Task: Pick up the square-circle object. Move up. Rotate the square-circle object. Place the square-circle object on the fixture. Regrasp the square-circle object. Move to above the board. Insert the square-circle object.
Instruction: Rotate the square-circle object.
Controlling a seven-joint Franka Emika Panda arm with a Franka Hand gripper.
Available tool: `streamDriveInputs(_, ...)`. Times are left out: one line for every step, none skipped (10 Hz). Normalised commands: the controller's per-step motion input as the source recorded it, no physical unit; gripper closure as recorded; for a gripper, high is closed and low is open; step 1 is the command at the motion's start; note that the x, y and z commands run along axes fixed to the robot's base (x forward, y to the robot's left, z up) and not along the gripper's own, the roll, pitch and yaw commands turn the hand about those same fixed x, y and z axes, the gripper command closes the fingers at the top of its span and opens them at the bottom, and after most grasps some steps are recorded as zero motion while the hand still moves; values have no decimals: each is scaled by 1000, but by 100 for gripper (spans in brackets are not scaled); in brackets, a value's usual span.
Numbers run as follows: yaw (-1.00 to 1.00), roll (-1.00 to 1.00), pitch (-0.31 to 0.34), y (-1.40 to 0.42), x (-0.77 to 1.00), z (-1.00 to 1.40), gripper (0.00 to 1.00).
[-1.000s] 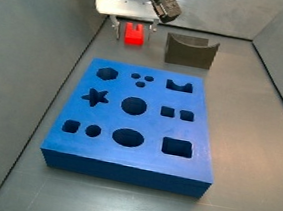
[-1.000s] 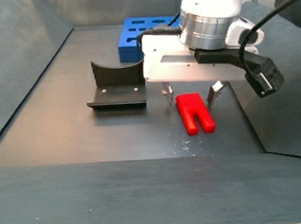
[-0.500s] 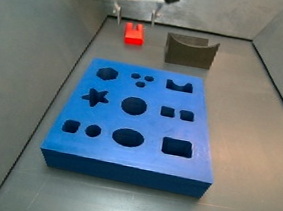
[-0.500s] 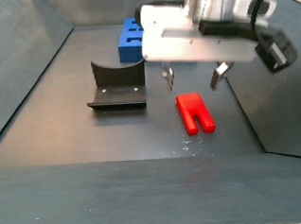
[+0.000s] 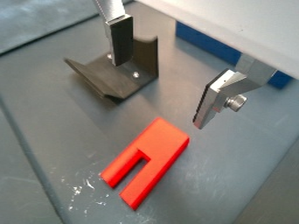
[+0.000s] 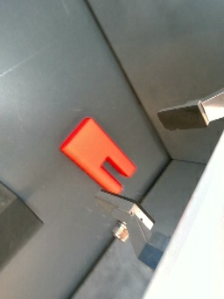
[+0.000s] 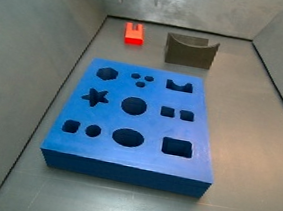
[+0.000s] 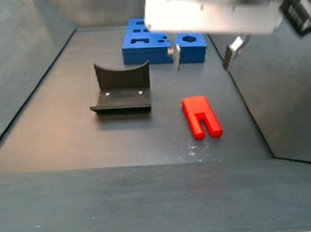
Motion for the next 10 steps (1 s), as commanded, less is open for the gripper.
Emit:
streamDriveInputs(1000, 0, 0, -2, 1, -165, 0)
streamDriveInputs(1000, 0, -1, 2, 24, -257, 0)
streamDriveInputs(1000, 1, -2, 10, 45, -170, 0)
streamDriveInputs(1000, 1, -2, 9, 38, -89, 0)
streamDriveInputs(1000, 1, -3, 6, 30, -59, 0)
streamDriveInputs(1000, 1, -3, 6, 30, -56, 0)
streamDriveInputs(1000, 1, -3, 6, 32, -51, 0)
streamDriveInputs(1000, 1, -4, 6, 35, -44, 0)
streamDriveInputs(1000, 1, -4, 7, 36, -41, 0)
streamDriveInputs(1000, 1, -4, 7, 37, -39, 0)
